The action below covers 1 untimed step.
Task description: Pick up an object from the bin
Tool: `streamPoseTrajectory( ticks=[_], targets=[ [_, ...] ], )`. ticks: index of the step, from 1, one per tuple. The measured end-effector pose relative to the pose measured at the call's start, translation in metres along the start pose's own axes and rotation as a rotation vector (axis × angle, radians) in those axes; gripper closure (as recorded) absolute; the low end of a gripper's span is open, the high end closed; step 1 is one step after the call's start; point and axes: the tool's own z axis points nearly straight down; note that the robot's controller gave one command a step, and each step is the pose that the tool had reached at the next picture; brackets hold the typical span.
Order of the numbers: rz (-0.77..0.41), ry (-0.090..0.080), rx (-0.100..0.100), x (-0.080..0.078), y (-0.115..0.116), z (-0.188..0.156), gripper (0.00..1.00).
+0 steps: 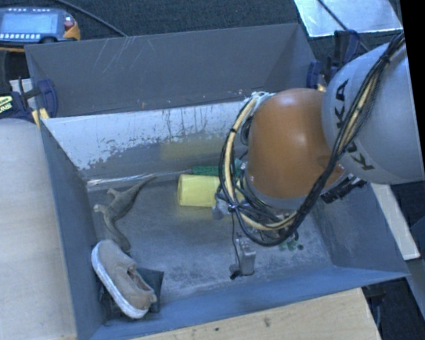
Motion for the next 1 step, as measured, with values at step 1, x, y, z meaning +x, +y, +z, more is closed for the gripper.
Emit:
streamPoseTrajectory(
  ticks=[1],
  targets=[
    [0.002,-0.008,-0.001,-0.0019,-0.0001,-0.0041,0.00]
  ],
)
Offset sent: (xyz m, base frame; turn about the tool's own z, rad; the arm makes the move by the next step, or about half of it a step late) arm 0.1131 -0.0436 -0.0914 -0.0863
